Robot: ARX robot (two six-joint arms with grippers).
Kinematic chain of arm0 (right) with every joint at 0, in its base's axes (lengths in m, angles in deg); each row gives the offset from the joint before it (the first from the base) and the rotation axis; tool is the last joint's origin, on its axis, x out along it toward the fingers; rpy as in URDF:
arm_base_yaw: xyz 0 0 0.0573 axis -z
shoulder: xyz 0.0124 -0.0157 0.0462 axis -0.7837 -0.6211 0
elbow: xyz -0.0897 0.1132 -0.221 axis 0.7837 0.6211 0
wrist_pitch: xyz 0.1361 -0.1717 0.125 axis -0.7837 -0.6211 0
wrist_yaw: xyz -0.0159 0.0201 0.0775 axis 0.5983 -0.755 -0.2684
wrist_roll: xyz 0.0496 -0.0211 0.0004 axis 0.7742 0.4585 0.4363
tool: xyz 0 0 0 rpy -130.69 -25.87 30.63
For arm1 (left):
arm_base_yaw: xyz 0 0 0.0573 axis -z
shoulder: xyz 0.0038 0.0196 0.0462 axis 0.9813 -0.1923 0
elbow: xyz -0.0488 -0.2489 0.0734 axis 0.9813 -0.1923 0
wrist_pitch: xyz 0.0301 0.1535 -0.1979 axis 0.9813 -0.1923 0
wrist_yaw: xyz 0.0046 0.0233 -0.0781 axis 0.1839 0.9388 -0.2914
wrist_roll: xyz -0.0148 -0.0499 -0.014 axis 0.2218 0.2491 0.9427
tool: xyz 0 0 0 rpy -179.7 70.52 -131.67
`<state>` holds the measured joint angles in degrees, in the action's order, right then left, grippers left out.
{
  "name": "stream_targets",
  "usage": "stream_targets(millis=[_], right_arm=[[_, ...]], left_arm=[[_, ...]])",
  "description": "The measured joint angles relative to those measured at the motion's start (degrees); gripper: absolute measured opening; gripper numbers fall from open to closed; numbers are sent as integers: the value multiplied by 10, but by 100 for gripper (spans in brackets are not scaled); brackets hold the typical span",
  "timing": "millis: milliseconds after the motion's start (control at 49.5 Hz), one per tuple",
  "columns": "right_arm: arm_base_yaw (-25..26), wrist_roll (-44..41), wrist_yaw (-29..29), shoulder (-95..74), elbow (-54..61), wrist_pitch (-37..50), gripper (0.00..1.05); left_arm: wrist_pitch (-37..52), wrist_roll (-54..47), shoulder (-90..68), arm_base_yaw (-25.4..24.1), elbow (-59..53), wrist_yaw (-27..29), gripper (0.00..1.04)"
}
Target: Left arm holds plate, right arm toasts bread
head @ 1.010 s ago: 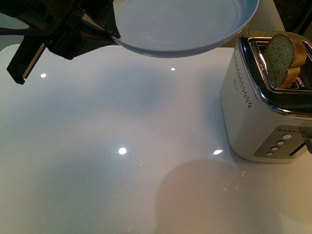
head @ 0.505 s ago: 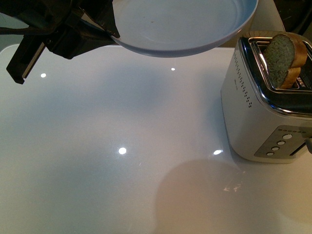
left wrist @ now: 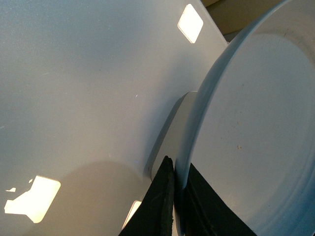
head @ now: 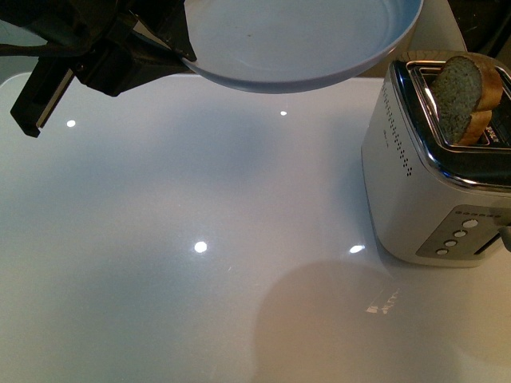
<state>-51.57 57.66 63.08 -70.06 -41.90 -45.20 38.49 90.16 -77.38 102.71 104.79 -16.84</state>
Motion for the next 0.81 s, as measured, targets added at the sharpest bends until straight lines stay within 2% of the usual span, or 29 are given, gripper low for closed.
stream_targets(millis=[242,323,525,566,768,808], right_arm=[[0,0,0,31,0,-31,2],[0,1,1,102,0,-121,2],[0,1,0,127,0,-132,2],[0,1,0,128,0,-132,7],[0,2,0,128,0,-132,51],[0,2,0,129,0,-132,56]], left_arm=[[0,0,0,0,0,0,3],[0,0,0,0,0,0,3],[0,0,1,1,0,0,3],[0,0,1,0,0,0,3],[0,0,1,0,0,0,3],[0,0,1,0,0,0,3]])
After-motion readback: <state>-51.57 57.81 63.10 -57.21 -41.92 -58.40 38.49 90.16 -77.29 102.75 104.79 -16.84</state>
